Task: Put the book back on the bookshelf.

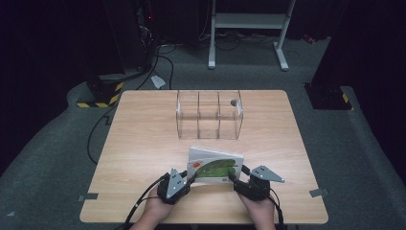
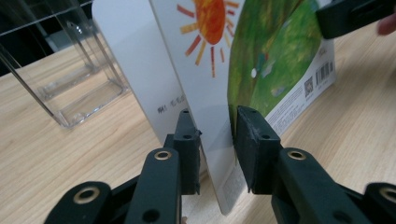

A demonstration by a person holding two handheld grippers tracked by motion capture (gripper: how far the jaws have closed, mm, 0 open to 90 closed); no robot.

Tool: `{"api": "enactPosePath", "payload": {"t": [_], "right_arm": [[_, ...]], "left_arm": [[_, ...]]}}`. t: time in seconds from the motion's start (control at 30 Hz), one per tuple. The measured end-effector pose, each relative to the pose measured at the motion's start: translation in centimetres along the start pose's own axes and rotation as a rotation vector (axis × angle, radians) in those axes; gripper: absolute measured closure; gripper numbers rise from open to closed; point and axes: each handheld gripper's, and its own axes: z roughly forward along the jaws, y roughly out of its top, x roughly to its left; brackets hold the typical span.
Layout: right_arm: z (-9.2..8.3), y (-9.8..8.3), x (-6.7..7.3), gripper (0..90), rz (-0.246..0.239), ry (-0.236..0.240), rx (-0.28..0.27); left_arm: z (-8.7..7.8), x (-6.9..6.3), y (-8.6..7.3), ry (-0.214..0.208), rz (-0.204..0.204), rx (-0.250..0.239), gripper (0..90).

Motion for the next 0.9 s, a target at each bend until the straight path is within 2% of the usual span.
{"api": "enactPosePath", "payload": {"t": [0.37, 0.47, 0.6, 0.9], "right_arm": [[-0.28, -0.12, 0.48, 40.9, -0.035, -0.024, -0.004], [-0.38, -0.2, 0.48, 41.0, -0.04, -0.024, -0.007], [-0.71, -0.38, 0.35, 41.6, -0.051, -0.014, -0.014], [-1.02, -0.47, 0.38, 41.0, -0.063, -0.01, -0.018]], "left_arm": [[0.43, 0.06, -0.29, -0.002, -0.003, 0.018, 71.2], [0.57, 0.03, -0.4, -0.007, -0.003, 0.028, 71.0], [0.72, -0.09, -0.59, -0.012, 0.017, 0.052, 71.0], [0.54, -0.08, -0.72, -0.013, 0.011, 0.056, 71.0]]}}
